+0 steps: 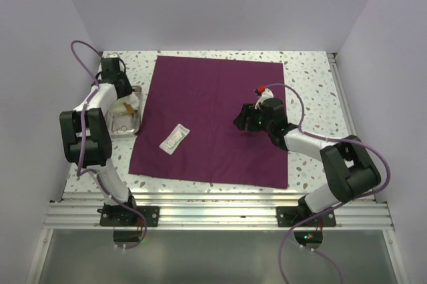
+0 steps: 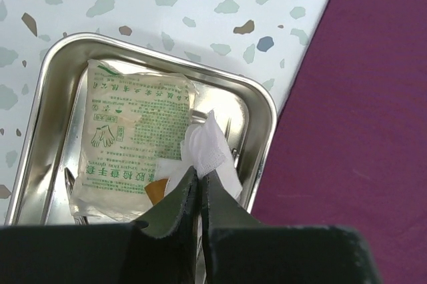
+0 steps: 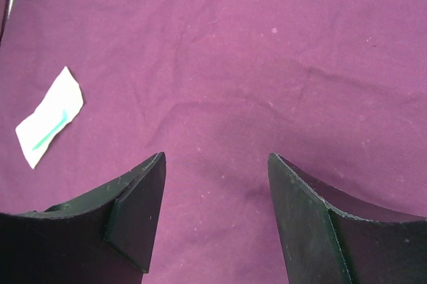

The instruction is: Prepare the surgical pack

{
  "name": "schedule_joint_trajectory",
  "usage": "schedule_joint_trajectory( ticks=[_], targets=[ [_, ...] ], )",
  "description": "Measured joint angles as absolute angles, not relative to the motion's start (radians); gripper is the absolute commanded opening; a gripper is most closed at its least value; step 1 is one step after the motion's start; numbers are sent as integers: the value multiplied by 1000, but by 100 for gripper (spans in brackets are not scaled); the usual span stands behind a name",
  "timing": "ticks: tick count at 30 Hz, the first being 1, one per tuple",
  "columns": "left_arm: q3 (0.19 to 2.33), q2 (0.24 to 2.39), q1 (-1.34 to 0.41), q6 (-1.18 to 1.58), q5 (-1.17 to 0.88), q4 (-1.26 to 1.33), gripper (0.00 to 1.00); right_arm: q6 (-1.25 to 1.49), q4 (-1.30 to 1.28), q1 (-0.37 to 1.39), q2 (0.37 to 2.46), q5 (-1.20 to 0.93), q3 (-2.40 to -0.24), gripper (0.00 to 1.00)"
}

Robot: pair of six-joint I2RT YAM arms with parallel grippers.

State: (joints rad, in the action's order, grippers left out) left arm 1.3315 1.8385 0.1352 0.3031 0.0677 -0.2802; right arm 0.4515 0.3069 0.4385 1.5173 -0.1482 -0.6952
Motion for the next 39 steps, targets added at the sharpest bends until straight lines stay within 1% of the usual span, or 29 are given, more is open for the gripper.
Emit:
schedule_joint_trajectory(
  ticks=[2, 4, 5, 6, 8, 9, 12, 17, 20, 23, 26, 28, 32, 36, 39],
  targets=[
    [1332, 1845, 135, 302, 76, -283, 9, 451, 306, 439, 1520, -148, -695, 66],
    [1331, 1848, 135, 297, 86, -289, 17, 451, 307, 439, 1520, -148, -695, 66],
    [1329, 1848, 135, 294, 91, -290, 25, 451, 307, 439, 1520, -148, -695, 66],
    [1327, 1848, 135, 290, 95, -290, 38, 451, 307, 439, 1520, -148, -696, 66],
    [1326, 1849, 135, 287, 104, -294, 48, 451, 307, 439, 1520, -148, -696, 66],
    [1325, 1848, 135, 290, 109, -299, 56, 451, 307, 439, 1520, -148, -696, 66],
    [1319, 1847, 135, 292, 119, -302, 60, 451, 307, 439, 1520, -148, -696, 66],
    [1241, 1769, 108, 296, 149, -311, 62, 451, 307, 439, 1520, -148, -696, 66],
    [1213, 1691, 41, 296, 164, -321, 62, 451, 307, 439, 1520, -148, -696, 66],
    [1188, 1612, -65, 299, 153, -316, 63, 451, 307, 439, 1520, -149, -696, 66],
    [1124, 1542, -147, 304, 112, -317, 64, 451, 307, 439, 1520, -148, -696, 66],
    [1066, 1501, -170, 305, 93, -323, 66, 451, 307, 439, 1520, -149, -696, 66],
    [910, 1399, -192, 316, 63, -345, 79, 451, 307, 439, 1521, -149, -697, 66],
    [809, 1325, -261, 347, 44, -359, 84, 451, 307, 439, 1533, -149, -699, 66],
    [760, 1299, -293, 367, 28, -353, 86, 451, 305, 439, 1537, -149, -699, 66]
  ],
)
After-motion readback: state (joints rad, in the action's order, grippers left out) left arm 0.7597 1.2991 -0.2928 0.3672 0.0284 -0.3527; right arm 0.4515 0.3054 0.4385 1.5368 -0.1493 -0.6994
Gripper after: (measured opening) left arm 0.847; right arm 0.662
